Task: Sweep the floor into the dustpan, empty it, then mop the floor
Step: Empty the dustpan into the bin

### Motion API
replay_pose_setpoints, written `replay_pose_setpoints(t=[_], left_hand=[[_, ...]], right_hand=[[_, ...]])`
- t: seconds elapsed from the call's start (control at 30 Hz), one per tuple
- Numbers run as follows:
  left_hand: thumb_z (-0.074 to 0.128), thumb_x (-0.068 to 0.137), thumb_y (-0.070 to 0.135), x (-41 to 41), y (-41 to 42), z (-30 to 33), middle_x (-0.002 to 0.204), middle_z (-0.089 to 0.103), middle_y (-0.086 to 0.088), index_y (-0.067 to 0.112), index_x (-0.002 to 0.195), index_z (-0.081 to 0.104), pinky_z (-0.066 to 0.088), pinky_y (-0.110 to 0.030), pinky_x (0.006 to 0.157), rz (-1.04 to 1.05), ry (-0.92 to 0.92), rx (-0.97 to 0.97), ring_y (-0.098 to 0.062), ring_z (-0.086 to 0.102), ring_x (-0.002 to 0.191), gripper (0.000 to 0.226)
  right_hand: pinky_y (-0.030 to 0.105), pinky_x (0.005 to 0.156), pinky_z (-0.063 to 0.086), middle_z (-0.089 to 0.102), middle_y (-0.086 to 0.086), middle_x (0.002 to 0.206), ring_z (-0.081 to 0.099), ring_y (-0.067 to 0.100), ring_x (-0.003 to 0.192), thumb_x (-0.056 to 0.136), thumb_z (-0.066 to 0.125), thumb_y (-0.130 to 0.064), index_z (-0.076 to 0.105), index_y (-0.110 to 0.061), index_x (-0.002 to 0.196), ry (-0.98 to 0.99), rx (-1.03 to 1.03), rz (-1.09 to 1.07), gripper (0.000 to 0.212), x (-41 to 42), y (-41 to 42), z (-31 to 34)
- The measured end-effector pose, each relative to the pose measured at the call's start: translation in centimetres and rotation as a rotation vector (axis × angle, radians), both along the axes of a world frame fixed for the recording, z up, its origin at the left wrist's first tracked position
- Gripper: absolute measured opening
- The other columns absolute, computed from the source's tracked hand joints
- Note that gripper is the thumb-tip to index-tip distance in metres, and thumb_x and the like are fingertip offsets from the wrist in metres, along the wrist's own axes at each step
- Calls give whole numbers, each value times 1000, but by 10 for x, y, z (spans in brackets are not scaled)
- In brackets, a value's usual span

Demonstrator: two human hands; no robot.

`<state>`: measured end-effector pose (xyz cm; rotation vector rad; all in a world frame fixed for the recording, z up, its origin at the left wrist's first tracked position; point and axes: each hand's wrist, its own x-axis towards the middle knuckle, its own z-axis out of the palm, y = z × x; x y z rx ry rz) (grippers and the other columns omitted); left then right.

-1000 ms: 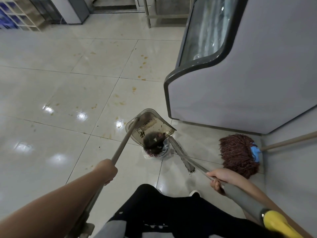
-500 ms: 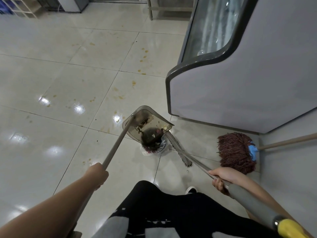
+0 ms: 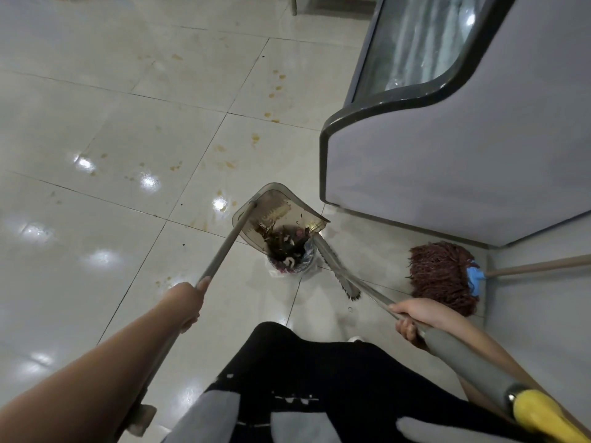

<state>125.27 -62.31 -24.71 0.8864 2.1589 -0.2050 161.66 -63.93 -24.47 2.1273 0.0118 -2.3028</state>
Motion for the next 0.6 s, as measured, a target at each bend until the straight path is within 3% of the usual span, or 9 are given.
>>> replay_pose_setpoints(t=[0.13,0.33,0.4,0.47,0.6], left_hand=[[35,100,35,-6,1,-1,58,52,-15,-1,100,46,37,-22,39,95,-101,-1,-20,42,40,38],[54,94,21,-15,1,-4,71,57,-16,-4,92,49,49,-22,35,437,-398,21,-19,62,40,26],[55,93,21,-17,-1,-7,73,55,-12,1,92,48,44,-17,31,538,-486,-8,-14,57,33,22],[53,94,26,-16,-2,-8,60,51,-7,6,88,45,34,-10,28,525,-494,-44,-6,41,26,23],[43,93,51,-9,4,-7,49,38,-2,5,88,50,26,-7,30,498,-447,-30,-5,30,25,47]], right_hand=[[5,22,20,30,3,23,28,10,12,100,39,-26,33,-10,57,-2,5,9,47,-1,-1,-3],[6,21,20,31,3,23,27,10,12,101,38,-25,33,-11,58,-12,10,7,46,-3,-1,-7],[6,22,20,31,3,24,27,10,12,101,37,-25,34,-11,58,-10,19,8,45,-5,-1,-8],[6,22,20,32,3,25,27,10,13,101,38,-24,33,-11,59,-11,21,-3,44,-6,-1,-10],[6,21,20,32,4,25,28,11,12,100,40,-25,35,-10,57,-2,7,-15,46,-6,1,-12]])
